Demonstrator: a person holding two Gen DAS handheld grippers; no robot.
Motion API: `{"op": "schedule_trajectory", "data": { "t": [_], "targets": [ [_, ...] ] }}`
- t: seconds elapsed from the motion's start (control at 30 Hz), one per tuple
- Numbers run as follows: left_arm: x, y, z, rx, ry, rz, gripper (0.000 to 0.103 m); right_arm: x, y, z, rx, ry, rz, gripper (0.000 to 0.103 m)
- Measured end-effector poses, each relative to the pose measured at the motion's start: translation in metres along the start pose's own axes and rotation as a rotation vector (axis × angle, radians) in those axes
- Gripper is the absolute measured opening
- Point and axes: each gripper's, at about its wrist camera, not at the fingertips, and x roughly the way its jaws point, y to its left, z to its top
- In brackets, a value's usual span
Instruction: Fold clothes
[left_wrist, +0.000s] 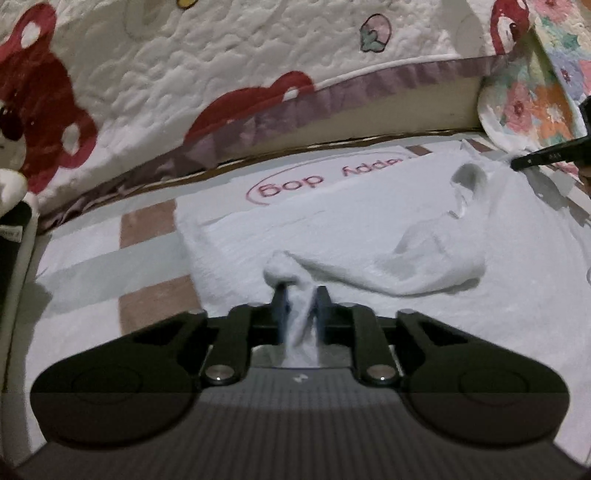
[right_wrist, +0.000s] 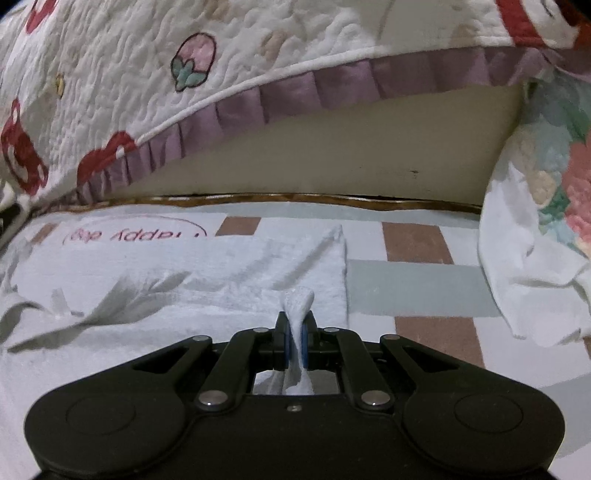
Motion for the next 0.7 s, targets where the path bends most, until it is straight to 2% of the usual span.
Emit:
{"op": "schedule_trajectory", "data": {
  "t": [0.07,0.17,0.23,0.3,0.37,0.43,0.5,0.53,0.6,0.67,0.7],
  "targets": [
    [0.0,-0.003,0.001,-0.004,-0.001,-0.018,0.014,0.001,0.002,0.001,-0.006,0.001,0.002,0.009],
    [0.004,-0.005,0.002,0.0,0.01,0.026,0.017,-0.001,0.004,-0.003,-0.002,-0.014,-0.02,0.009],
    [0.008,0.0,0.001,-0.032,0.017,0.027,0.032,-0.003,0.003,-0.005,0.013,-0.022,-0.018,0.009],
    [0.013,0.006,-0.001,-0.09,0.026,-0.012,0.055,-0.003,0.001,-0.006,0.029,-0.019,-0.01,0.009],
    [0.021,0.012,-0.004,-0.15,0.041,-0.057,0.062,-0.002,-0.004,-0.006,0.064,-0.015,0.016,0.013],
    [0.022,0.007,-0.004,-0.138,0.039,-0.077,0.064,0.0,-0.009,-0.008,0.106,-0.009,0.03,0.014],
    [0.023,0.002,-0.003,-0.123,0.036,-0.098,0.06,0.004,-0.011,-0.01,0.131,-0.006,0.014,0.016],
    [0.023,0.0,-0.003,-0.115,0.035,-0.108,0.054,0.006,-0.011,-0.012,0.146,-0.004,0.015,0.016],
    [0.022,-0.01,-0.001,-0.057,0.031,-0.074,0.02,0.01,-0.01,-0.014,0.153,-0.001,0.019,0.016],
    [0.017,-0.017,0.005,-0.031,0.017,-0.03,0.006,0.005,-0.005,-0.013,0.132,-0.03,0.004,0.008],
    [0.01,-0.019,0.011,-0.028,-0.008,0.01,0.005,0.001,-0.002,-0.012,0.119,-0.049,-0.007,0.008]
  ]
}}
